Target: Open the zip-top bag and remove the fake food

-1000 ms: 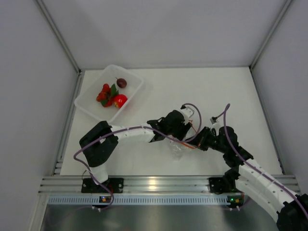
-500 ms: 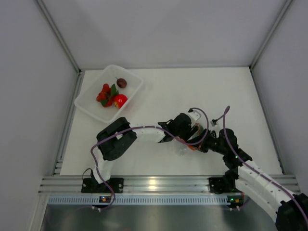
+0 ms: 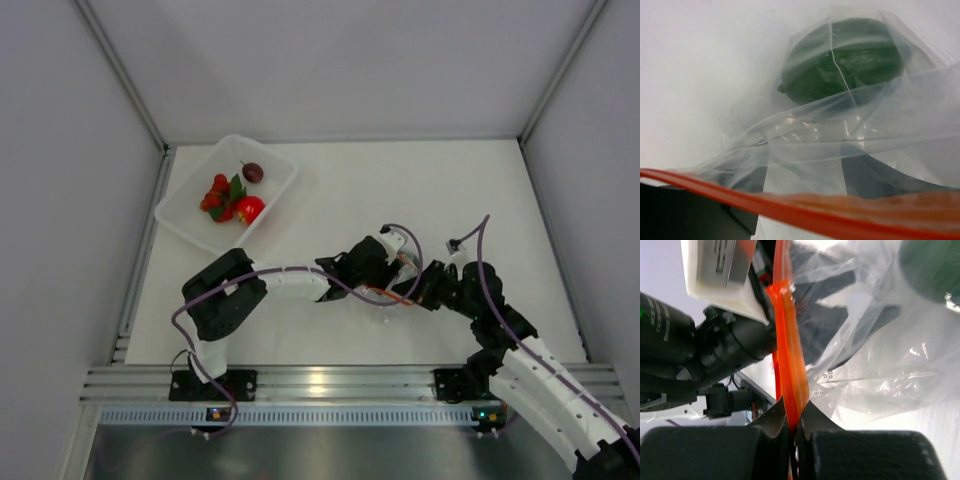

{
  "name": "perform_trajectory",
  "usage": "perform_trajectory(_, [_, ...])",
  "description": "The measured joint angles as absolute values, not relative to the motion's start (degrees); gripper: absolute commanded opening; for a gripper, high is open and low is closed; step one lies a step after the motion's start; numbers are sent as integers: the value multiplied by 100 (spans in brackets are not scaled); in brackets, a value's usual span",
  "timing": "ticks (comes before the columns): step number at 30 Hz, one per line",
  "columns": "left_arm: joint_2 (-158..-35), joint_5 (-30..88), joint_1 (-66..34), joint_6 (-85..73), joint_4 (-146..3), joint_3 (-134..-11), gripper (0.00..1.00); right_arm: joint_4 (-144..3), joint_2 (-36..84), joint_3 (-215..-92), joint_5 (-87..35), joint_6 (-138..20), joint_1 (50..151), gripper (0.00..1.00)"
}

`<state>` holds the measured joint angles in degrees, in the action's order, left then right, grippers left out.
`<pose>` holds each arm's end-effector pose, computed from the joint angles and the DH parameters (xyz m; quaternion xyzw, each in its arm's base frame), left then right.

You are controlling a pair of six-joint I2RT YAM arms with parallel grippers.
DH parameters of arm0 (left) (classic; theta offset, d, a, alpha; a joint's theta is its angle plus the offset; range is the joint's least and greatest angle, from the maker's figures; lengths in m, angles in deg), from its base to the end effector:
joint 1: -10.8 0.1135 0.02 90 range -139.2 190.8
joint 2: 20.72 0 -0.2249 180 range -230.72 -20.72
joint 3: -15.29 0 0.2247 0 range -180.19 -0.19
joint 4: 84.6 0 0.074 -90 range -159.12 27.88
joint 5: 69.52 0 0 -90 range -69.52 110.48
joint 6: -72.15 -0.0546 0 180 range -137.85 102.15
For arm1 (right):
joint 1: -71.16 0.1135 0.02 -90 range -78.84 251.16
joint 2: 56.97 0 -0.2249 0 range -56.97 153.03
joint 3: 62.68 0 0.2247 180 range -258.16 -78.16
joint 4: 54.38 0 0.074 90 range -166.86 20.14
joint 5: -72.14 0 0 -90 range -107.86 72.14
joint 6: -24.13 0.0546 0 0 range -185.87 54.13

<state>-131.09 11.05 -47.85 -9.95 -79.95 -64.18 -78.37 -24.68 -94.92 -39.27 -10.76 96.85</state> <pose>0.2132 -0.3328 0.1346 0.3458 0.8168 -0.1890 0.4213 0.1433 0.0910 0.1826 0.1115 0.8229 0.4653 0.3063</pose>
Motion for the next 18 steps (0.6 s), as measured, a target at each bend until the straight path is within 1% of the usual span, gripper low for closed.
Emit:
perform_trajectory(2, [-12778,970,-4790,-1034,-7831,-6219,63,-7940,-2641,-9610,-3755,-1120,9685,0])
perform_trajectory(9, [-11856,502,-4842,-1078,-6998,-6169,63,-8091,-3154,-9570,-3250,-735,9685,0])
perform_trajectory(14, [-11447,355,-4905,-1073,-6235,-6182,64,-7958,-3165,-9439,-3094,-422,9692,0])
perform_trajectory(18, [-11209,375,-4925,-1076,-5704,-6330,65,-7440,-3021,-9039,-3204,-40,9702,0])
